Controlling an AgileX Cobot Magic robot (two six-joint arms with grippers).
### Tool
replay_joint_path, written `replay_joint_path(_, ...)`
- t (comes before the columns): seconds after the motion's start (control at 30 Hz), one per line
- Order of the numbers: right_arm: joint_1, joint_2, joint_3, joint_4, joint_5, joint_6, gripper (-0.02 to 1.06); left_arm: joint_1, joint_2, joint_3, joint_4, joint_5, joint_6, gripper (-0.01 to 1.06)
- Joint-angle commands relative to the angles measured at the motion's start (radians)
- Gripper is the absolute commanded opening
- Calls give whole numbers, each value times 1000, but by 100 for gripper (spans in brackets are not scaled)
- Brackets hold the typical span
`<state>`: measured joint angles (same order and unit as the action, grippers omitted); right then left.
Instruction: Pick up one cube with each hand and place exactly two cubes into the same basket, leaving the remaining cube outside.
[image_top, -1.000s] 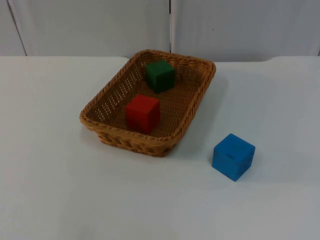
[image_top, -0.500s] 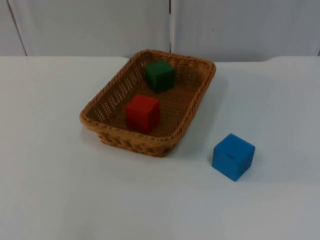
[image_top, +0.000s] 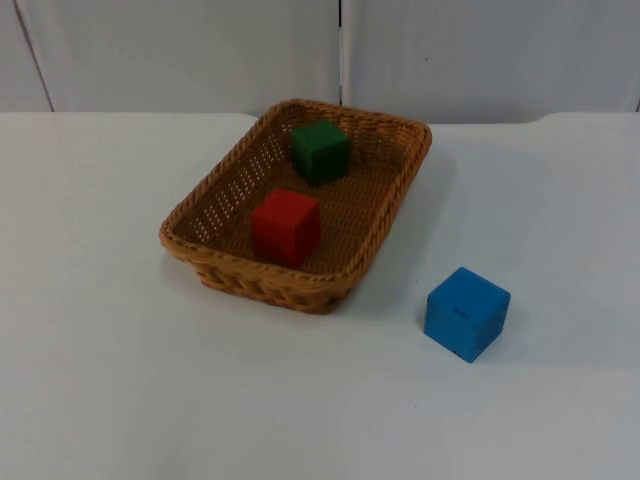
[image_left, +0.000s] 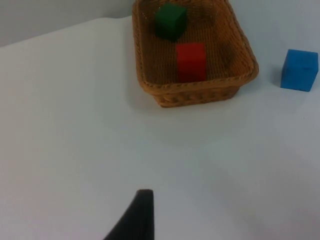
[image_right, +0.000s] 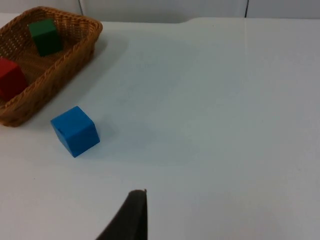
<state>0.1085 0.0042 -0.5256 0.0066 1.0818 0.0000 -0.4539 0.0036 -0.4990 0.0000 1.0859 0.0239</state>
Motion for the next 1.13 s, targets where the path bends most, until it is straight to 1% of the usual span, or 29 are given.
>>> replay_joint_path(0.0, -5, -4, 10, 1, -5, 0, 105, 2, -4, 5, 0, -10, -6, 105)
replay_joint_path(0.13, -5, -4, 10, 1, -5, 0, 105, 2, -4, 5, 0, -10, -6, 105)
replay_joint_path(0.27, -5, -4, 10, 1, -5, 0, 105, 21, -4, 5, 0, -10, -6, 105)
replay_joint_path(0.33, -5, -4, 10, 1, -5, 0, 105, 54, -4, 5, 0, -10, -6, 105)
replay_joint_path(0.4, -5, -4, 10, 1, -5, 0, 105, 106, -4, 5, 0, -10, -6, 105)
replay_joint_path(0.43, -5, -4, 10, 1, -5, 0, 105, 106, -4, 5, 0, -10, -6, 105)
replay_joint_path(0.63, -5, -4, 10, 1, -5, 0, 105, 247, -4, 5, 0, -10, -6, 105)
replay_joint_path(0.67, -5, -4, 10, 1, -5, 0, 105, 247, -4, 5, 0, -10, -6, 105)
replay_joint_path(0.8, -5, -4, 10, 1, -5, 0, 105, 323, -4, 5, 0, -10, -6, 105)
replay_joint_path(0.83, -5, -4, 10, 1, -5, 0, 105, 323, -4, 5, 0, -10, -6, 105)
replay_joint_path(1.0, -5, -4, 10, 1, -5, 10, 105, 394, -4, 5, 0, -10, -6, 105)
replay_joint_path(1.1, -5, -4, 10, 1, -5, 10, 105, 417, -4, 5, 0, -10, -6, 105)
